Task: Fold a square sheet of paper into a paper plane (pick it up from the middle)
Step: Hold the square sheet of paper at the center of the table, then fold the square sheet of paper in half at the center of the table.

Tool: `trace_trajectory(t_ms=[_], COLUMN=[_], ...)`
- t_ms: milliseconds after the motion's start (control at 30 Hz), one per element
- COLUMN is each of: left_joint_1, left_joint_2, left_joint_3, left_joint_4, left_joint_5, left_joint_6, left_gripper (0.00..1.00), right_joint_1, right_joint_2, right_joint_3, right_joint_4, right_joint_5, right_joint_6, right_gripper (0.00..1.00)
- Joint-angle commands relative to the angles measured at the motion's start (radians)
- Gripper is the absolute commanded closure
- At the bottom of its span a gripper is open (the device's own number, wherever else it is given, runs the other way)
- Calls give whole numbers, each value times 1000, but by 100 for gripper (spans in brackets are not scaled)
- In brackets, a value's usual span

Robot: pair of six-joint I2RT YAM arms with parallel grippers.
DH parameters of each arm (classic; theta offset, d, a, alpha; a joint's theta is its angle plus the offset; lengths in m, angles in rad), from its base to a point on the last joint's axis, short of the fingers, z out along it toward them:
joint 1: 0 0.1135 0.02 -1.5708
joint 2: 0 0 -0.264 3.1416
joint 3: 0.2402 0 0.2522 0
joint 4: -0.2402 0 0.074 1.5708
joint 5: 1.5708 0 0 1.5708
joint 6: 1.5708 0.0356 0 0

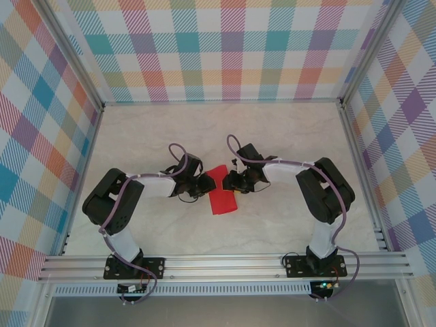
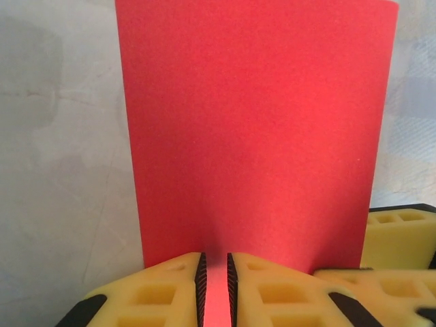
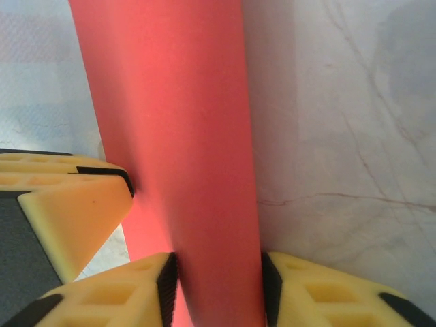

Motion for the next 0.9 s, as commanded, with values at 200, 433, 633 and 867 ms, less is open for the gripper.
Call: trace_trajectory(t_ms=[200,433,633,867], left_joint_1=[-12,-11,-13,-13], left_joint_2=[30,23,23,26], left_joint_3=[23,41,59,83], left_joint_4=[-63,-68,-64,-47], left_joint_5=[-8,5,19,43], left_joint_6=[30,32,30,23], left_gripper=[83,82,80,77], right_joint_1=[9,32,42,41], right_joint_2=[-40,16,37,24], right_joint_3=[88,150,160,131], right_joint_4=[-195,-253,-258,-245], right_joint_5=[97,101,111,160], right_joint_6=[-85,-138,-154,-138], right_gripper=[44,43,45,52])
